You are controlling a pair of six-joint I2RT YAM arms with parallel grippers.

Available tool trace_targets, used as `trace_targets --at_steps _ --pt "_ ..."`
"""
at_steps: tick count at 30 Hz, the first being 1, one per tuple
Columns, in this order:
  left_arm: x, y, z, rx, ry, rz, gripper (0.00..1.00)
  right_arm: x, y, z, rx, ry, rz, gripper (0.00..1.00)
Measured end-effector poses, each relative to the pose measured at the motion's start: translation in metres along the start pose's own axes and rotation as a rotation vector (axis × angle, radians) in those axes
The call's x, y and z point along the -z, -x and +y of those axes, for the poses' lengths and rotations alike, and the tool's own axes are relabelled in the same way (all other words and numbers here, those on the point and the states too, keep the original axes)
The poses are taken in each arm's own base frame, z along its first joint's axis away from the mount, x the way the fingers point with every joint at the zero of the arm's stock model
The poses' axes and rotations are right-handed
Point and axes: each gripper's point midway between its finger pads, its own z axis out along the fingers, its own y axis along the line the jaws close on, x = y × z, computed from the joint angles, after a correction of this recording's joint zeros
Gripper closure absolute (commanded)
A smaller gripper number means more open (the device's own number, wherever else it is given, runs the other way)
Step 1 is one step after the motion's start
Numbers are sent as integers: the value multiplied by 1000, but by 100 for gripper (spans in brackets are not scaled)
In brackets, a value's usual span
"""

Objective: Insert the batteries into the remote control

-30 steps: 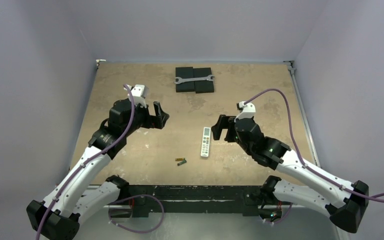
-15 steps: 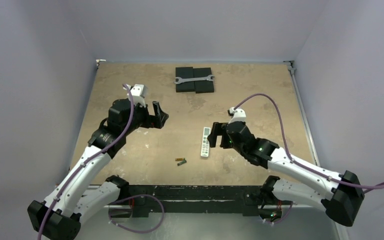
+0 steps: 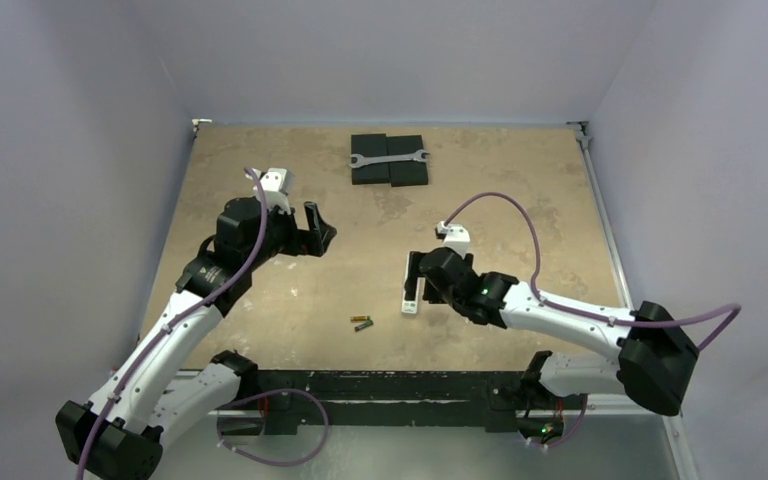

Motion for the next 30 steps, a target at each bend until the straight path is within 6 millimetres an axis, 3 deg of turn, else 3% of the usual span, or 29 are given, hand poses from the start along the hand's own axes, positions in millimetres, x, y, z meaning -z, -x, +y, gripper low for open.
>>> trace_targets --at_steps 15,30 --pt "0 1 1 9 3 -1 5 -26 -15 29 -5 -120 22 15" --pt "1 1 1 10 2 -4 5 -42 -43 17 -12 -252 67 24"
